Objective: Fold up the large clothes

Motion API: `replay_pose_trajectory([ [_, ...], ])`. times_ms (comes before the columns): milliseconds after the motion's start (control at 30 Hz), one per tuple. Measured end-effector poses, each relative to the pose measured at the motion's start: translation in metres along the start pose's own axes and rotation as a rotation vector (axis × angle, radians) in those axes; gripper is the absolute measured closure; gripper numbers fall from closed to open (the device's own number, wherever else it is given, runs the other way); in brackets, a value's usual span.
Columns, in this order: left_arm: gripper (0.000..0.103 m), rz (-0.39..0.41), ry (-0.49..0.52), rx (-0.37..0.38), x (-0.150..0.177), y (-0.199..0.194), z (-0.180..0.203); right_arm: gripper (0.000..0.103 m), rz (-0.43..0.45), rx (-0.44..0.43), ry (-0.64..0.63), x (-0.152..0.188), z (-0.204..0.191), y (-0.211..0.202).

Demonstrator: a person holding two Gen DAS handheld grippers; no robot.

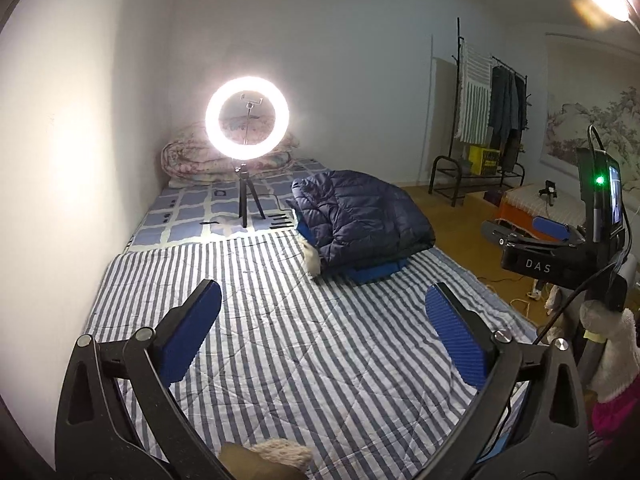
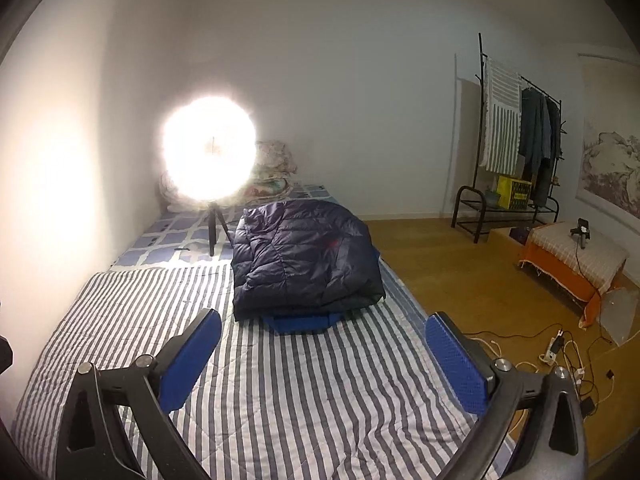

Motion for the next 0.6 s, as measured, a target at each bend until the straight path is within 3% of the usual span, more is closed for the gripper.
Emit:
replay_pose_trajectory([
  [600,0.0,0.001,0.004,-0.006,0.002,-0.0001,0.0009,0.0,-0.001,0.014,0.021,0.0063,0.0017,0.0117],
])
Point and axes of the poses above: each gripper's, at about its wrist camera, not at the fingertips, and y roughly the way its jaws point, z to its right, x to its underside, the point moved 3 cm from there along y, roughly the way its jaws point, and after that the axes turned 4 degrees about x, right-handed, at the moved point
